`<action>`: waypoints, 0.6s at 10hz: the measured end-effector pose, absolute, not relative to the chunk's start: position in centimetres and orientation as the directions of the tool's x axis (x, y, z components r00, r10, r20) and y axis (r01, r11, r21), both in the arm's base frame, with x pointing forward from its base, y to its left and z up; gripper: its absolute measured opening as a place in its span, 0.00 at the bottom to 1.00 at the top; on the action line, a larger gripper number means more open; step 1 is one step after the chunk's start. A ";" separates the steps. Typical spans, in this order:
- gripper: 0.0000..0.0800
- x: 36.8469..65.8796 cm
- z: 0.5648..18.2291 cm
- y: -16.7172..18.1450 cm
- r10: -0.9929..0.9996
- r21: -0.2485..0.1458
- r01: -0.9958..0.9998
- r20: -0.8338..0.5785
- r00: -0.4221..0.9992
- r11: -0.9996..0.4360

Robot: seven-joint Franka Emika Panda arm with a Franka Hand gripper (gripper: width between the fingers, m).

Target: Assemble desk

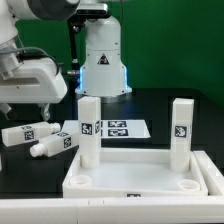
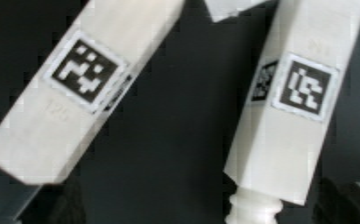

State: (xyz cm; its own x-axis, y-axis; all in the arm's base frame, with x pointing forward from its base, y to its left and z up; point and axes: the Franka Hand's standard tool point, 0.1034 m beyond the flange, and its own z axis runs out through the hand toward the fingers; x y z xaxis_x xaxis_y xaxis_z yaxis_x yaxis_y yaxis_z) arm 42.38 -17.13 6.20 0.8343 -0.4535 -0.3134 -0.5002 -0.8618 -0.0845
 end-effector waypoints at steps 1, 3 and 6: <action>0.81 41.6 6.0 -17.4 -0.489 -0.092 -0.551 -0.356 0.796 -0.830; 0.81 41.2 5.8 -19.6 -0.542 -0.111 -0.656 -0.471 0.696 -0.746; 0.81 40.5 5.4 -19.4 -0.455 -0.119 -0.671 -0.649 0.610 -0.731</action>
Offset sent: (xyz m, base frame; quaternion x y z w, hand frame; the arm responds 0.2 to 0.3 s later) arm -0.0120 -0.0217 -0.0166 0.0926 -0.2097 0.0798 0.9701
